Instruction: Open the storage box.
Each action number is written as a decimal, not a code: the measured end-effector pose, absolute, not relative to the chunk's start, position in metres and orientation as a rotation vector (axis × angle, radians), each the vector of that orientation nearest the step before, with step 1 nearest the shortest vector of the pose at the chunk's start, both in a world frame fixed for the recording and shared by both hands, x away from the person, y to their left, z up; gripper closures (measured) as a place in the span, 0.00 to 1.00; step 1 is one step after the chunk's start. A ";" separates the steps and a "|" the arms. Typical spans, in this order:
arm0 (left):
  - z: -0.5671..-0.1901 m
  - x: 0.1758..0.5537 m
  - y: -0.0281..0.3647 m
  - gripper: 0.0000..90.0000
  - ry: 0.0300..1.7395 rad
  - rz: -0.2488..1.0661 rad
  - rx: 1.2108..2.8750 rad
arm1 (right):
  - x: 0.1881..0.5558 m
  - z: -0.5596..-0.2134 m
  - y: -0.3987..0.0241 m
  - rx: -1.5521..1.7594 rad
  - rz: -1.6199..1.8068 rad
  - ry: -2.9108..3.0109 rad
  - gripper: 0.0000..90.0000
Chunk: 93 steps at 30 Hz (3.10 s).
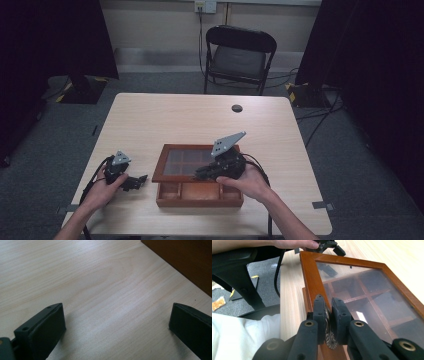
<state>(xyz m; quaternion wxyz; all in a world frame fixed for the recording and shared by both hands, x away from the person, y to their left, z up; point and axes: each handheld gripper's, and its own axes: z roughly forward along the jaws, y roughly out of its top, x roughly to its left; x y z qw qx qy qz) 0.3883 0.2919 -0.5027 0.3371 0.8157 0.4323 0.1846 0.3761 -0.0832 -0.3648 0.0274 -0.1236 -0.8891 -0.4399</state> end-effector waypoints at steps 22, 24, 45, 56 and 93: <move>-0.503 0.388 0.291 0.00 1.133 0.479 2.113 | 0.386 -0.346 -0.083 -0.385 -1.376 -2.760 0.92; -0.504 0.388 0.291 0.00 1.139 0.469 2.105 | 0.387 -0.344 -0.083 -0.387 -1.375 -2.762 0.92; -0.503 0.388 0.292 0.00 1.128 0.481 2.123 | 0.394 -0.333 -0.082 -0.384 -1.392 -2.781 0.92; -0.503 0.388 0.292 0.00 1.128 0.480 2.123 | 0.395 -0.328 -0.081 -0.391 -1.402 -2.803 0.92; -0.503 0.388 0.292 0.00 1.129 0.475 2.121 | 0.401 -0.315 -0.080 -0.411 -1.419 -2.846 0.93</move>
